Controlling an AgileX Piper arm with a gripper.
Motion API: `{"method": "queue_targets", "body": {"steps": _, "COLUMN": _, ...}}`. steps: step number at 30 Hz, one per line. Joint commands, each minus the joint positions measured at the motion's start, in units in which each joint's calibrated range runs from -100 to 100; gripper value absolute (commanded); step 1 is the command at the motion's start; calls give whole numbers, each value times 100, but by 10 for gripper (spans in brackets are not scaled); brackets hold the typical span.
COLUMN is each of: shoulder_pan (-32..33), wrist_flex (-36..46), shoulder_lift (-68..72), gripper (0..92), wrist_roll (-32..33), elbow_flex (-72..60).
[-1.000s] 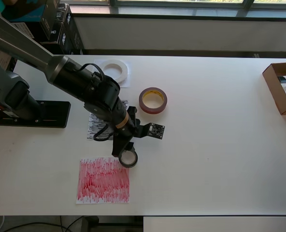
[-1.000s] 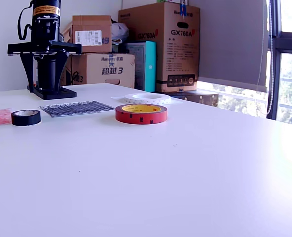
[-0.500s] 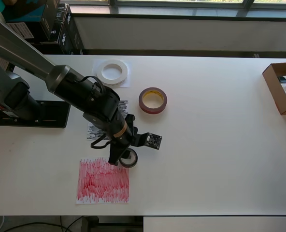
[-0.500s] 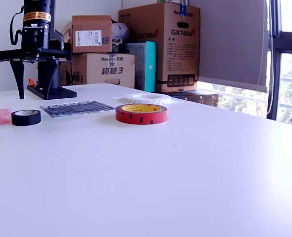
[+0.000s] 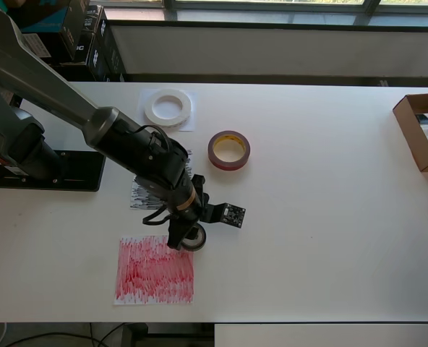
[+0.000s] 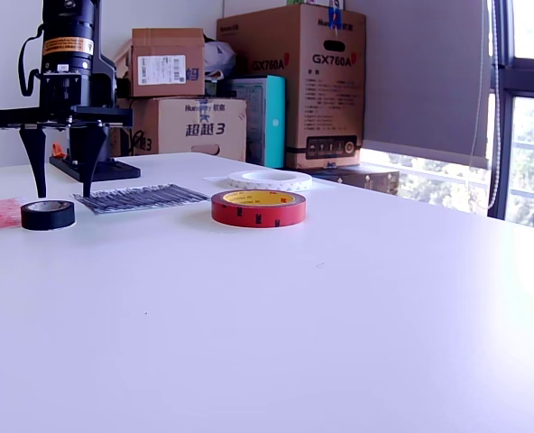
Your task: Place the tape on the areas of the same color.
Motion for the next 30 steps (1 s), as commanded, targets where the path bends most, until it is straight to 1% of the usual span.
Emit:
{"method": "queue_targets", "body": {"steps": 1, "shoulder_pan": -13, "wrist_flex": -2, "shoulder_lift": 103, "gripper": 572, "wrist_roll": -33, "elbow_flex": -83}}
{"method": "queue_targets", "body": {"steps": 28, "shoulder_pan": -13, "wrist_flex": -2, "shoulder_lift": 375, "gripper": 572, "wrist_roll": -41, "elbow_flex": -110}}
{"method": "queue_targets", "body": {"steps": 30, "shoulder_pan": -13, "wrist_flex": -2, "shoulder_lift": 375, "gripper": 539, "wrist_roll": -41, "elbow_flex": -110}}
